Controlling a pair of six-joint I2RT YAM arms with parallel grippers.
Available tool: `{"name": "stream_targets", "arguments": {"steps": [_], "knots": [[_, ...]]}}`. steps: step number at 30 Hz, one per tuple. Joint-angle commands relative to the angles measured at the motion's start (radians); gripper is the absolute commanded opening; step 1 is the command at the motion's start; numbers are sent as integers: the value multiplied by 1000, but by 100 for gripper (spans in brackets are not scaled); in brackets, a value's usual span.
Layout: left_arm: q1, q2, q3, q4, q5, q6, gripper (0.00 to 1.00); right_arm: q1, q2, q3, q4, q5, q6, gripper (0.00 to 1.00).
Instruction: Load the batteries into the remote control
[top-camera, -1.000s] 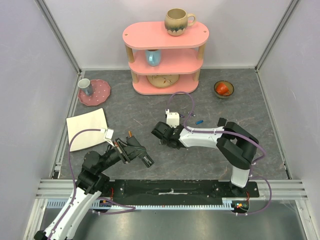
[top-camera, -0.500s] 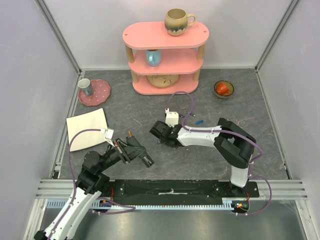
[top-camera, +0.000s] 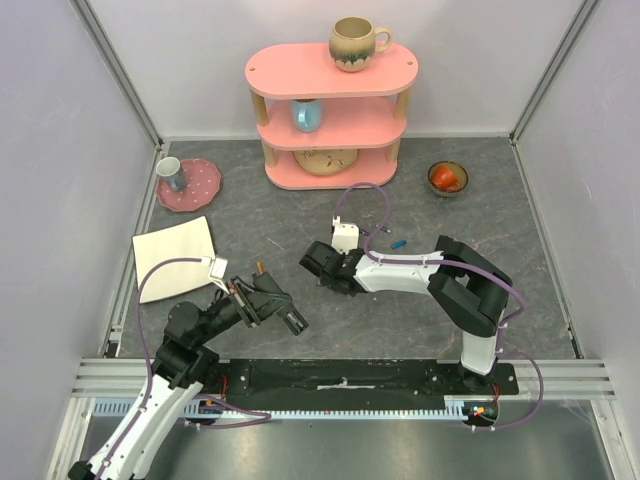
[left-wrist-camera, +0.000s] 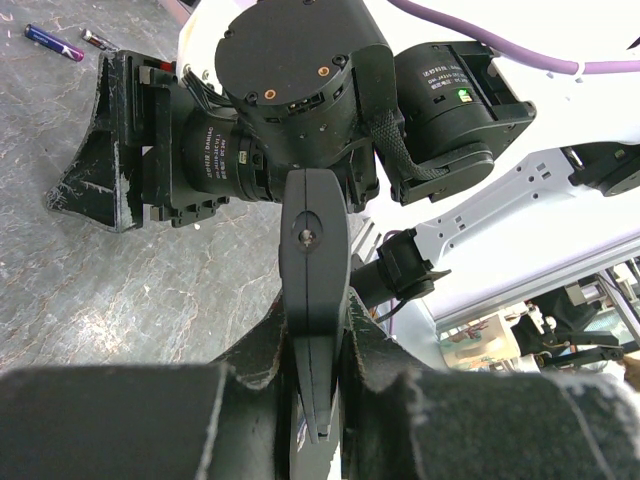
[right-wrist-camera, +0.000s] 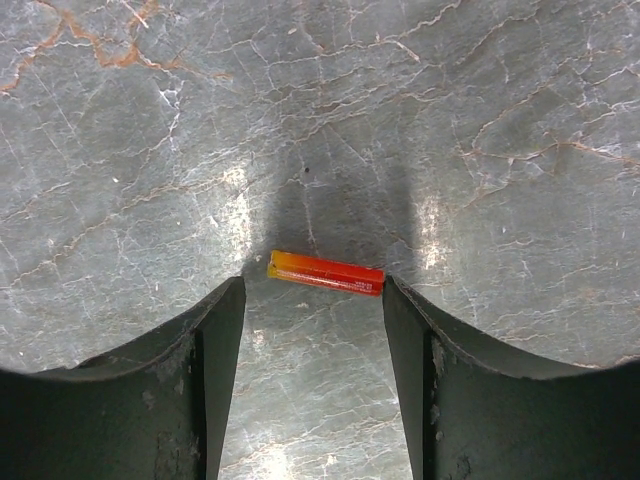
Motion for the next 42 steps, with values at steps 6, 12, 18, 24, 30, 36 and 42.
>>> {"name": "stream_targets", "arguments": {"steps": [6,12,18,24,30,36,42], "knots": [[3,-49,-5,13,-19,-11,2,-19,23,-23,36,-15,67,63],[3,-48,-9,16,-21,-12,2,-22,24,-34,37,-18,61,59],[3,-49,-12,16,-15,-12,2,-22,17,-62,36,-24,50,54],[2,-49,-3,4,-13,-5,2,-22,-73,-88,14,45,-91,33],[3,-46,7,4,-16,5,2,-22,-203,-59,-4,102,-499,24],[3,-48,0,13,-6,-1,2,-36,-269,-69,99,-143,-1043,38],[2,-54,3,8,2,-1,2,-59,-294,-95,159,-306,-1251,18]]}}
